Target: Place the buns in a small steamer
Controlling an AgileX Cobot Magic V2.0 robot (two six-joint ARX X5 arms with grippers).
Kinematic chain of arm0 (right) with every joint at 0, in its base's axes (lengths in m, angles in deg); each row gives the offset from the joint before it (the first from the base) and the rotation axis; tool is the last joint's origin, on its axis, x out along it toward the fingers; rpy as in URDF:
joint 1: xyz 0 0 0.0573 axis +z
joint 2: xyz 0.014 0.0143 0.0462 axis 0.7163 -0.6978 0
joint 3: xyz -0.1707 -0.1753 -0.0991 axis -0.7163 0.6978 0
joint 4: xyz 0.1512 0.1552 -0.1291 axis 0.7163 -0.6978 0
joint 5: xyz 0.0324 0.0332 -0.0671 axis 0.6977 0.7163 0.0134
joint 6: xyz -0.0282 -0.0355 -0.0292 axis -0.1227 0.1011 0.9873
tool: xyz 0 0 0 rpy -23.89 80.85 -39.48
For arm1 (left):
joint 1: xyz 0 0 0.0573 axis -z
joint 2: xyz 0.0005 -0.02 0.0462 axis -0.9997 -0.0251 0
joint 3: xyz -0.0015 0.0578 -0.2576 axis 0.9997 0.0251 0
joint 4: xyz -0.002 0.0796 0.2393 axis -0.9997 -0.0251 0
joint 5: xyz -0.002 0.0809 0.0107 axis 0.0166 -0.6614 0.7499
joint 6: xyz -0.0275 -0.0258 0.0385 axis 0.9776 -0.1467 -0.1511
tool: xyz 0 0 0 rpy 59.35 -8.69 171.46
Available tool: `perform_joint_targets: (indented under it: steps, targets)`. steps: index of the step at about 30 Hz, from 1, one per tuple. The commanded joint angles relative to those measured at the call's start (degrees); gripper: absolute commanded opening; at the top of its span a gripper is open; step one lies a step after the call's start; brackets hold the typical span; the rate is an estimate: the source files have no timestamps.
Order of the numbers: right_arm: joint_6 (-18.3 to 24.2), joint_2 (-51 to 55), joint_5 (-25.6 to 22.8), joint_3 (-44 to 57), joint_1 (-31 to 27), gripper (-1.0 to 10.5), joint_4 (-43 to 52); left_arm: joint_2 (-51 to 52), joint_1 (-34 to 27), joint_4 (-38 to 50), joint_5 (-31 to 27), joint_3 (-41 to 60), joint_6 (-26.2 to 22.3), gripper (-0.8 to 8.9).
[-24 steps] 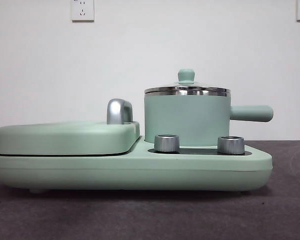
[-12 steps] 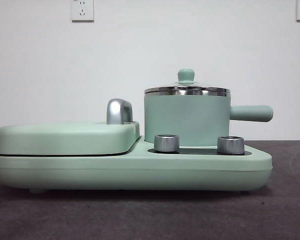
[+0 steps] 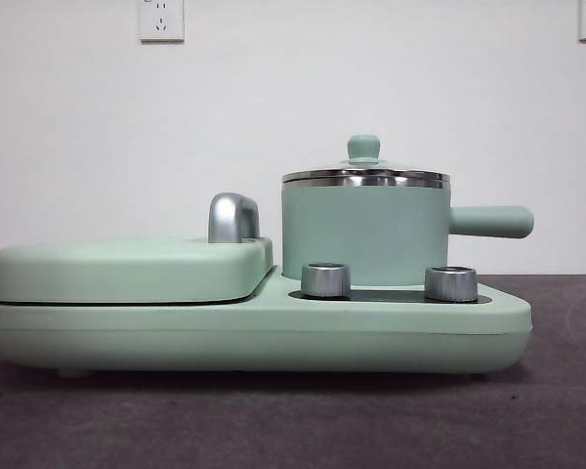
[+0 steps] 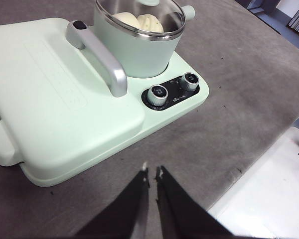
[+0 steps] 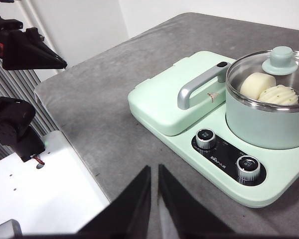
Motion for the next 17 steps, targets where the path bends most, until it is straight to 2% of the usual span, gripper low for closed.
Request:
perform_joint_targets:
  steps: [1,7,10,13,17]
  targets:
    - [0.28,-0.15,-0.11,-0.48,0.55,0.2,0.83,-0.35,0.22,0.63,-0.11,-0.31,0.24,0.27]
    - [0.28,-0.15,-0.13,-0.48,0.55,0.2,0.83,-0.04,0.11,1.2,-0.11,-0.11,0.24,0.27]
    - [0.28,-0.15,-0.09,-0.48,0.55,0.2,0.83,1.77,-2.93,3.39,0.57,1.9,0.0,0.27]
    - [0.28,-0.15,-0.15,-0.48,0.55,0.2,0.83,4.07,-8.94,6.47,1.27,5.53,-0.02,0.27]
    - [0.28,-0.15,-0.09,-0.5,0.55,0.2,0.83,9.92,-20.09,17.77,-0.81,14.56,-7.39,0.24]
